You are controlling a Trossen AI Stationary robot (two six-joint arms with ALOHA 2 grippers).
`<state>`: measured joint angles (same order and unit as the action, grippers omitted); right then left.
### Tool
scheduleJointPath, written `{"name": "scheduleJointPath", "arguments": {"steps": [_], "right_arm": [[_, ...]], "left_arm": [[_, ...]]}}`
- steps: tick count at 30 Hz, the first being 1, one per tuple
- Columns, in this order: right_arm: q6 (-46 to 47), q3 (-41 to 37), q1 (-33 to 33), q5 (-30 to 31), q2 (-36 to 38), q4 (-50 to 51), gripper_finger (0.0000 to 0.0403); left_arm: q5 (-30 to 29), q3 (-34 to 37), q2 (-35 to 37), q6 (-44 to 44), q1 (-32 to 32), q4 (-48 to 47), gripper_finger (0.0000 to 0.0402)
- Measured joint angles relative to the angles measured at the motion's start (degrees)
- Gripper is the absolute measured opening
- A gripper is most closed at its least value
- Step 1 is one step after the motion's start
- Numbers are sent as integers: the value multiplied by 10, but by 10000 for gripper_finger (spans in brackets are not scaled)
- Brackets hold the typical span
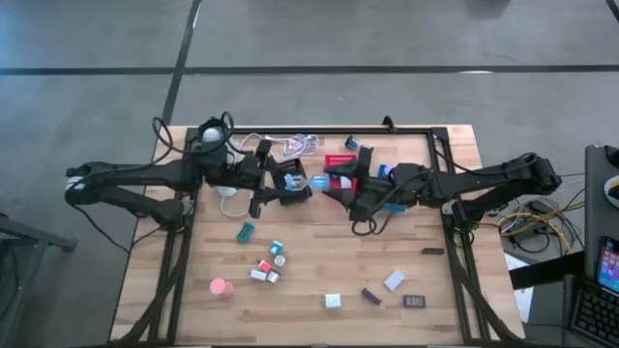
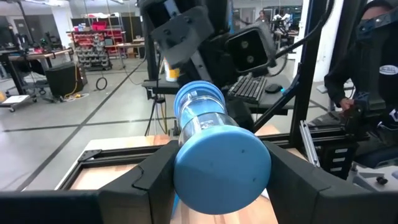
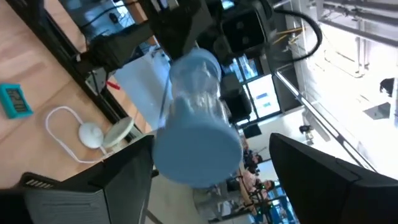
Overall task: Pick & Place Office items
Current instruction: Put the light blue hourglass into the blue bin
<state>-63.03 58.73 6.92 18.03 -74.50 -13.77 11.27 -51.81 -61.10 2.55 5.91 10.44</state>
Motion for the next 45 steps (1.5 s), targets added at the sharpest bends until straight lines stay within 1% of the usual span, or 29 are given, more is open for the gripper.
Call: {"name": "scheduleJointPath", "arguments": {"steps": [5, 17, 21, 28, 39, 40, 41, 45], "right_arm": [[-2, -3, 2, -20, -3, -1, 298], [-13, 1, 2, -14, -29, -20, 266], [-15, 2, 2, -13, -30, -20, 244], [-4, 1, 2, -14, -30, -18, 192], [12, 1, 2, -14, -29, -15, 191], [13, 1, 2, -14, -29, -14, 191], [16, 1, 2, -14, -29, -14, 191], [28, 1, 2, -11, -28, -10, 191]], "left_arm": [[7, 0, -2, -1, 4, 2, 202], [18, 2, -5, -3, 7, 4, 202], [18, 4, -5, -4, 8, 2, 202], [18, 4, -7, -6, 8, 1, 202], [20, 4, -7, -3, 8, -2, 202], [23, 4, -7, -2, 8, -4, 209], [27, 4, -7, 2, 8, -8, 224], [32, 0, 2, 11, 8, -46, 318]]}}
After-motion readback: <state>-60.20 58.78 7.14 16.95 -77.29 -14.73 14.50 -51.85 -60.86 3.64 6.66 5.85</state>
